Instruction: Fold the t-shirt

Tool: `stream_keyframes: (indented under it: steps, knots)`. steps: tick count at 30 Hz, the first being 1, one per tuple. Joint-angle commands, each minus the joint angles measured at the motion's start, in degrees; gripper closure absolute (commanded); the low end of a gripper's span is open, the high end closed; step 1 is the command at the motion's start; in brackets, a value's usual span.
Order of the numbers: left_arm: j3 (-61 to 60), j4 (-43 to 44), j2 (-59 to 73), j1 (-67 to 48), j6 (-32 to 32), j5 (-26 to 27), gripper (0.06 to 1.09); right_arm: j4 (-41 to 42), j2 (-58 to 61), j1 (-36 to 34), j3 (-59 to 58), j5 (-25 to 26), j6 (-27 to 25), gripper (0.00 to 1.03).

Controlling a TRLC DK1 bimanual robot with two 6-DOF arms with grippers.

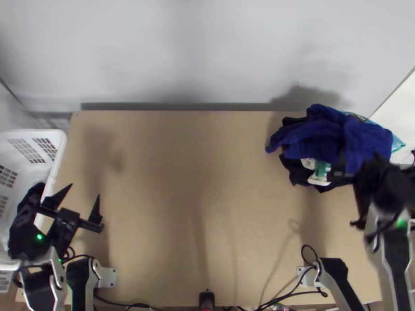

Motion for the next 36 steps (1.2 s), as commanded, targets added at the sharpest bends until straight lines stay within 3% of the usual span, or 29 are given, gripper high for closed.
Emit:
stream_keyframes:
  steps: [1, 8, 13, 19, 23, 36]
  knots:
    - [-9.88, 9.72, -9.52, -5.12, -8.98, 0.37, 0.1, 8.0, -18.34, 1.12, -19.35, 5.72, -4.9, 0.04]
    - [-16.03, 13.5, -9.61, -5.56, -11.18, 0.37, 0.1, 11.61, -29.59, 1.83, -28.32, 5.64, -7.62, 0.04]
    - [-18.4, 13.58, -9.61, -5.64, -12.67, 0.37, 0.1, 12.4, -37.85, 3.32, -35.52, 5.72, -13.42, 0.04]
    - [-21.22, 14.11, -9.61, -5.99, -12.67, 0.46, 0.1, 13.1, -37.76, 2.62, -39.21, 5.55, -12.19, 0.04]
    - [-23.06, 14.02, -9.61, -5.91, -12.41, 0.46, 0.1, 8.97, -37.58, 3.59, -39.65, 5.55, -10.17, 0.04]
    - [-23.94, 12.44, -9.52, -5.47, -9.6, 0.37, 0.1, 8.18, -37.58, 4.29, -39.65, 3.53, -10.08, 0.04]
